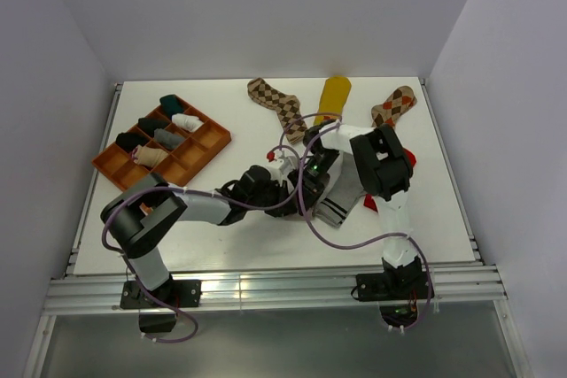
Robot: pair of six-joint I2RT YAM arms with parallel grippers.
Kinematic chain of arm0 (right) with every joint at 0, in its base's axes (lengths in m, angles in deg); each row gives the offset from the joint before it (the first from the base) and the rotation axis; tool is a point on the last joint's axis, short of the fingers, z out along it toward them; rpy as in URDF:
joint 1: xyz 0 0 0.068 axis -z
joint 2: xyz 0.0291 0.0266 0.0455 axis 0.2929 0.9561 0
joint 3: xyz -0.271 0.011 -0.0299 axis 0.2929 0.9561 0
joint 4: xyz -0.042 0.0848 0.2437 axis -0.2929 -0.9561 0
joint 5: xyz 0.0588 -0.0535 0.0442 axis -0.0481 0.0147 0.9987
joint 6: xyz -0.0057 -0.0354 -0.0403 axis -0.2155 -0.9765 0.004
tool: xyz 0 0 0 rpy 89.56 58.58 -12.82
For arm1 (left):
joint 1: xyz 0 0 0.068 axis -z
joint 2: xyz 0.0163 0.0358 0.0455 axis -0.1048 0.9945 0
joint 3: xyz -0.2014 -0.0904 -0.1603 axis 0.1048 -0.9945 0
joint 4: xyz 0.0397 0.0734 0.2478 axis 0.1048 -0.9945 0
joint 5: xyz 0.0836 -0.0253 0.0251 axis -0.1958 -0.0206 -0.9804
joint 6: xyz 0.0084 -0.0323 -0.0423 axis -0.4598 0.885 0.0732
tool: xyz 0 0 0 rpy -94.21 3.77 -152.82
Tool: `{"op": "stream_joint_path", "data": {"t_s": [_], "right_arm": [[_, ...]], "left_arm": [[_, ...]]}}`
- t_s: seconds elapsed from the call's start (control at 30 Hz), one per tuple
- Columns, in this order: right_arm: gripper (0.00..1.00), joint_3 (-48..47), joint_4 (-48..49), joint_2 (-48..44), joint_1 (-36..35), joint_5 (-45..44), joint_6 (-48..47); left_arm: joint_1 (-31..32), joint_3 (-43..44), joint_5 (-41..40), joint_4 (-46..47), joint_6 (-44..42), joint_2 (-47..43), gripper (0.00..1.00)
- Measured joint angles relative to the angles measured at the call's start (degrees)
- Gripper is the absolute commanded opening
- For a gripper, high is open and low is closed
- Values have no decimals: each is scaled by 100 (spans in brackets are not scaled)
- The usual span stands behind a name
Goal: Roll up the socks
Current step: Roll the sock at the center of the board.
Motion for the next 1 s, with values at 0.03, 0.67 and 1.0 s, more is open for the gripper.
{"op": "stream_joint_path", "data": {"t_s": [0.03,0.67,1.0], "right_arm": [[39,55,70,-76,0,-52,37],[37,702,1864,-1469,452,-1453,975],[36,343,2151,-1235,374,-1932,1290]], "left_arm": [[24,48,-52,-98,33,0,0],[251,811,-938,-2212,1191,-177,0],[304,1163,-955,-3510,1626,-291,0]]}}
